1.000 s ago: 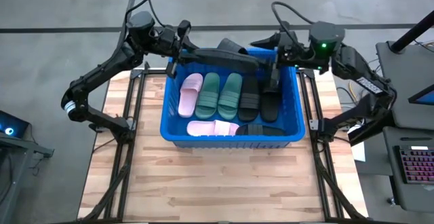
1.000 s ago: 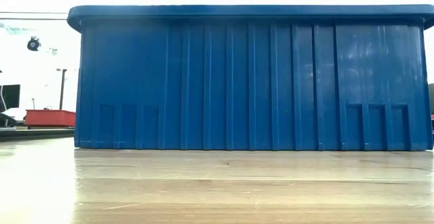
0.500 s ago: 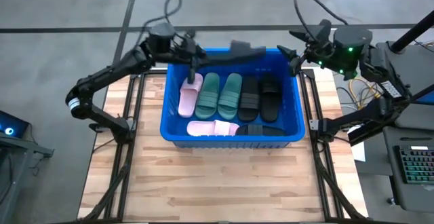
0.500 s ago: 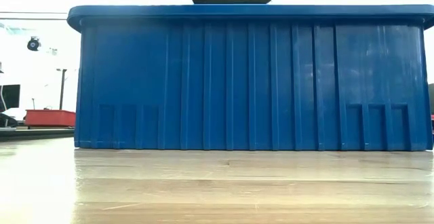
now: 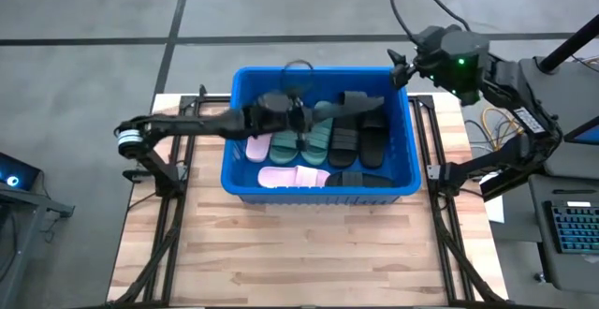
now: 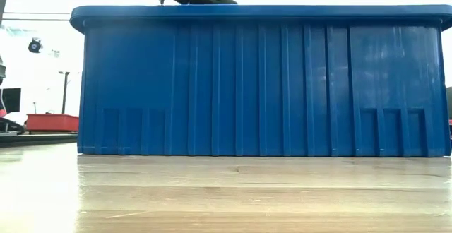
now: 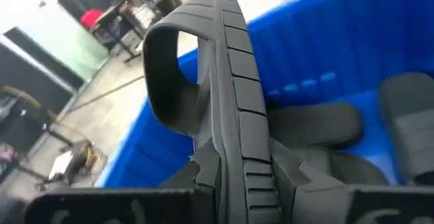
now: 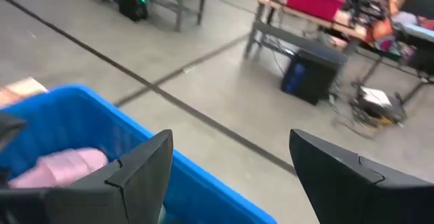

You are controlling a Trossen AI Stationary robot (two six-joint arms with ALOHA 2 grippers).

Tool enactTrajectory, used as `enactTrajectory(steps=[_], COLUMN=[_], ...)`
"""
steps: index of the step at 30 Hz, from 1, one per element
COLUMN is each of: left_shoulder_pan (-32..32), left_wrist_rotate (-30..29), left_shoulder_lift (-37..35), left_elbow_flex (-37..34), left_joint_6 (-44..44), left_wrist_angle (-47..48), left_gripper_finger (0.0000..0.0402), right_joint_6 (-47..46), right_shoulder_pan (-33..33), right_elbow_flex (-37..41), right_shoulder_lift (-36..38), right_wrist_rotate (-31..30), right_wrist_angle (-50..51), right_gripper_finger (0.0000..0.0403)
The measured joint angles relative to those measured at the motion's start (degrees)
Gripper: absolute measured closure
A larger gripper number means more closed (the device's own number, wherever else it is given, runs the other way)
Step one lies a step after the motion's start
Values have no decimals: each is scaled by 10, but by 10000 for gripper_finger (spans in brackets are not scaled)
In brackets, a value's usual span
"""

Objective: Pick and place slides into bin
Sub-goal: Put the black slipper into the blue bin

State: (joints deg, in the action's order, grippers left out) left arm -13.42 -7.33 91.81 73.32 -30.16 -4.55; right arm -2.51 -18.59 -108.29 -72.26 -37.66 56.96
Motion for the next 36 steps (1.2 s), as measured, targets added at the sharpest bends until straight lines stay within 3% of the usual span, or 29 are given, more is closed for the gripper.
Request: enactTrajectory(steps=[3, 7, 10, 17, 28, 36], left_shoulder_pan=[24, 50, 57, 57, 78, 82], left_wrist_rotate=[0, 4, 23, 71, 97, 39], left_shoulder_lift=[12, 20, 20, 20, 69, 122], left_elbow_flex=[-43, -81, -93, -94, -87, -60], left_joint_6=[-41, -175, -262, -376, -446, -438], left_wrist_angle=[-46, -49, -62, -96, -81, -113], left_gripper_finger=[357, 358, 358, 358, 358, 358], right_joint_6=[-1, -1, 0, -1, -10, -31], right_shoulder_pan=[-17, -28, -28, -28, -28, -28], right_elbow_flex=[0, 0, 0, 0, 0, 0], right_shoulder_lift=[-6, -8, -6, -5, -6, -6], right_wrist_rotate=[3, 44, 63, 68, 83, 83], right_wrist_angle=[27, 39, 39, 47, 54, 59], right_gripper_finger=[117, 121, 125, 134, 136, 140])
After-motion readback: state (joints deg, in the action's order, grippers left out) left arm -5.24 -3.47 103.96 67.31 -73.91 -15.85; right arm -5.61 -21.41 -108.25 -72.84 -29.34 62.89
